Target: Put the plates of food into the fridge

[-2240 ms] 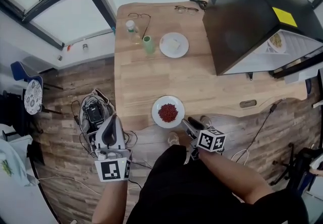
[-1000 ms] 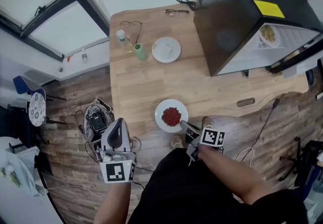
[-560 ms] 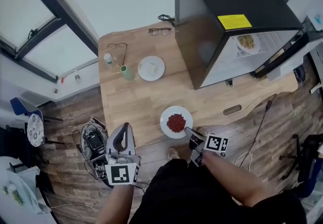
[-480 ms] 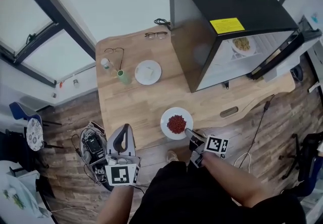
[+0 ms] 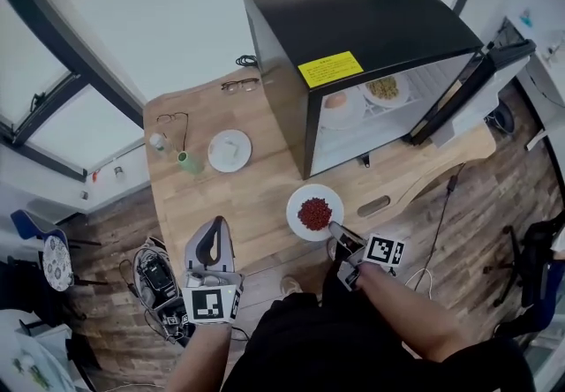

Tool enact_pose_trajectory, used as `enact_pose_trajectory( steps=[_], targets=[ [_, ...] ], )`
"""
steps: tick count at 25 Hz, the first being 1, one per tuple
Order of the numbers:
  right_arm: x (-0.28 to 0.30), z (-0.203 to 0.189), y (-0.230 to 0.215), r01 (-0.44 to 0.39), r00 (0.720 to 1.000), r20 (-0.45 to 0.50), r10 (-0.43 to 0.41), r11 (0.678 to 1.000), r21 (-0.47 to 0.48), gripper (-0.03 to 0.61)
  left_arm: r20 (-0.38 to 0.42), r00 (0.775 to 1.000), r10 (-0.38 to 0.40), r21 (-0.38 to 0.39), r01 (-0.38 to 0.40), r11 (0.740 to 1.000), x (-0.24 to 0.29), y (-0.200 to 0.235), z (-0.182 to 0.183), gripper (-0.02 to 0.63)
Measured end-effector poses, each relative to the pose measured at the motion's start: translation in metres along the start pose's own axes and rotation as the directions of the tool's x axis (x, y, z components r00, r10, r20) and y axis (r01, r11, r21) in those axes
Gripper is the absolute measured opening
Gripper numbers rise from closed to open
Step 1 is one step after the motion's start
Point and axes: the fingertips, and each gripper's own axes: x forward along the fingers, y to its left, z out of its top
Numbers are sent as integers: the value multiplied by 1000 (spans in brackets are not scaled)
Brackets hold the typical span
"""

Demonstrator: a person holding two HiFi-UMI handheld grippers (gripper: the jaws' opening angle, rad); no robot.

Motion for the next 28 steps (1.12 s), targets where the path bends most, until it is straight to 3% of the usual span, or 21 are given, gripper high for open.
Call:
enact_pose_trajectory(
  steps=[14,28],
  targets=[
    [-30,98,-13,3,997,83,-2,1000,-9,32,51,999,-11,0,11,1000,67,-41,34,5],
    [-16,152,-22,-15,997,69,16,1000,-13,32,56,998,29,22,-30,999,108,-50,53,5]
  ],
)
